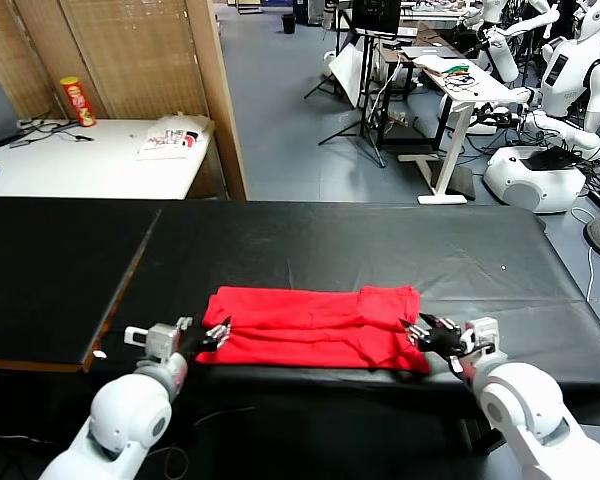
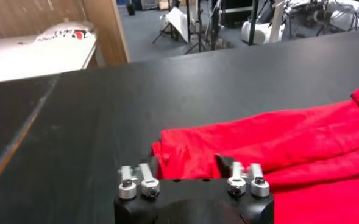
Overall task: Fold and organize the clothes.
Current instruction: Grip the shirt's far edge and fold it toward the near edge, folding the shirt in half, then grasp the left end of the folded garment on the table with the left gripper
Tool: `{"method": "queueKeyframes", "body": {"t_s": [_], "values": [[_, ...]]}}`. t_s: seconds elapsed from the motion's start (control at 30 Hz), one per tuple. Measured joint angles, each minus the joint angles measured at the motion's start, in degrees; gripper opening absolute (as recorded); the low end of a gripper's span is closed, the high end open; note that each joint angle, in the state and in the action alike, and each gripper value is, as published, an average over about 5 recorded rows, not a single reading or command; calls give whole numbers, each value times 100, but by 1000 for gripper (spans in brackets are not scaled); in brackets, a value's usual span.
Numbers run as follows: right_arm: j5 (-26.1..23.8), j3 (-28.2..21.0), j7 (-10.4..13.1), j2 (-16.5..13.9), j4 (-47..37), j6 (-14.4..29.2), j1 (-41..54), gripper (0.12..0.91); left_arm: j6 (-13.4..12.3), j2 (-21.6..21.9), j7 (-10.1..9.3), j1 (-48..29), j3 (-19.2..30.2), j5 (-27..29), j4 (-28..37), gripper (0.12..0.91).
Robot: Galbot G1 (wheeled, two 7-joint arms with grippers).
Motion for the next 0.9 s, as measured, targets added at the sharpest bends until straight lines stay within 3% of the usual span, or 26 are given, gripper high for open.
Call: {"method": "queueKeyframes", "body": {"t_s": [0.27,0.6,0.67,0.77,0.9], "values": [[-510,-310,150,635,-853,346,737,798,-1,-206,-6,-593,73,-162,549,798],[-735,-364,70,1183,-1550,511,870,794,-116,-544,18,-1210,223,-432,1563,798],[-823,-360,34,1283,-1631,571,859,767,-174,-606,12,-1280,225,-425,1707,798],[-927,-358,12,1420,-1728,648,851,664,-251,-695,4,-1357,212,-455,1887,766],[-1075,-359,9,1580,-1840,803,848,446,-345,-797,1,-1385,189,-506,2031,575]]}}
